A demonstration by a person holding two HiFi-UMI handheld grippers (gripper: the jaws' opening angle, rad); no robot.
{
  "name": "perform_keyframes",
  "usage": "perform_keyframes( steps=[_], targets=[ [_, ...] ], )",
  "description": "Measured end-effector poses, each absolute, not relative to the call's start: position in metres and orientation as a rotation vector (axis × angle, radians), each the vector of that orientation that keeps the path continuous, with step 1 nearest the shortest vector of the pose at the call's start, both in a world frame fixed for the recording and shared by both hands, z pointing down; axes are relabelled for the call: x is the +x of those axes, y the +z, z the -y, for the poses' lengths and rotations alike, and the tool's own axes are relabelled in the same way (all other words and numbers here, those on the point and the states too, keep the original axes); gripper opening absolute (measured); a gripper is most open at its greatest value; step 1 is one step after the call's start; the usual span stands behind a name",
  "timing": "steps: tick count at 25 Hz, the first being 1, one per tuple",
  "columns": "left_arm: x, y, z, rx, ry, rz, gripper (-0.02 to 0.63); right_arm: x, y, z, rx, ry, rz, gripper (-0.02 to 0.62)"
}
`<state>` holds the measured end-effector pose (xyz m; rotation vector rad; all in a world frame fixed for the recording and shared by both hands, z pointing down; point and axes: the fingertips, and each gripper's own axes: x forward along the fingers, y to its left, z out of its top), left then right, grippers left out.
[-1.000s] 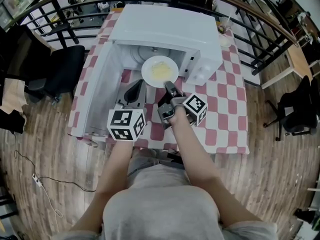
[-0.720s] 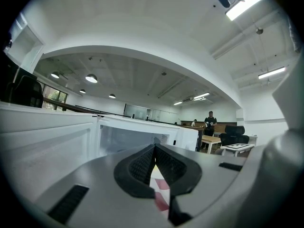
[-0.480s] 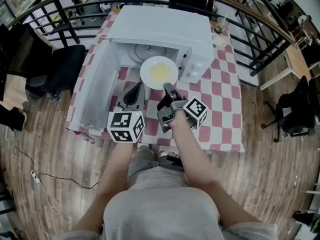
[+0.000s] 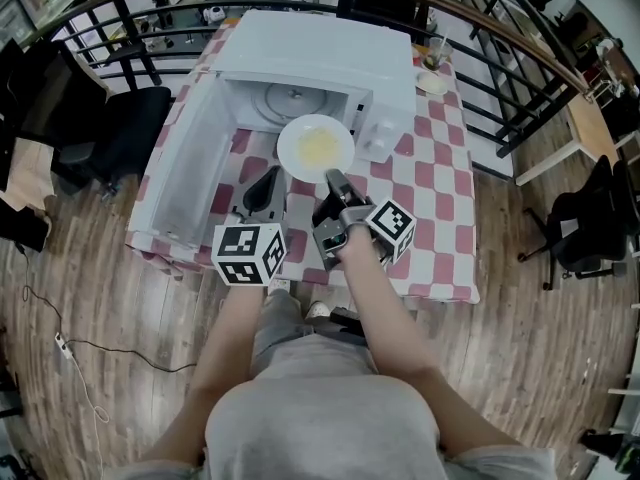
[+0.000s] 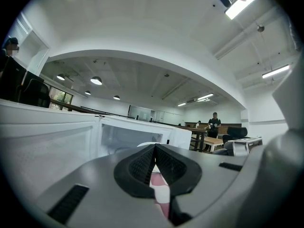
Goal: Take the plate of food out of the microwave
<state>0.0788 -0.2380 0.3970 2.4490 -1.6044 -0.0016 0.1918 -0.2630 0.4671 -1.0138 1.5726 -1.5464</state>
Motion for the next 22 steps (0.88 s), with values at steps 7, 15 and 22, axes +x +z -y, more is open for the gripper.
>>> perform_keyframes(
  steps=[7, 15, 22],
  targets=[
    [0.078, 0.398, 0.218, 2.445, 0.015, 1.617, 0.003, 0.191, 0.463, 0.247, -0.997, -1.544, -1.593, 0.035],
    [0.076, 0.397, 0.209, 2.461, 0.0, 1.606, 0.003, 0.187, 0.452, 0.235, -0.99, -1.518, -1.612, 0.035],
    [0.074, 0.386, 0.209, 2.503, 0.006, 1.567, 0.004, 0.179, 0.445, 0.228, -1.029, -1.519, -1.571, 0.035]
  ],
)
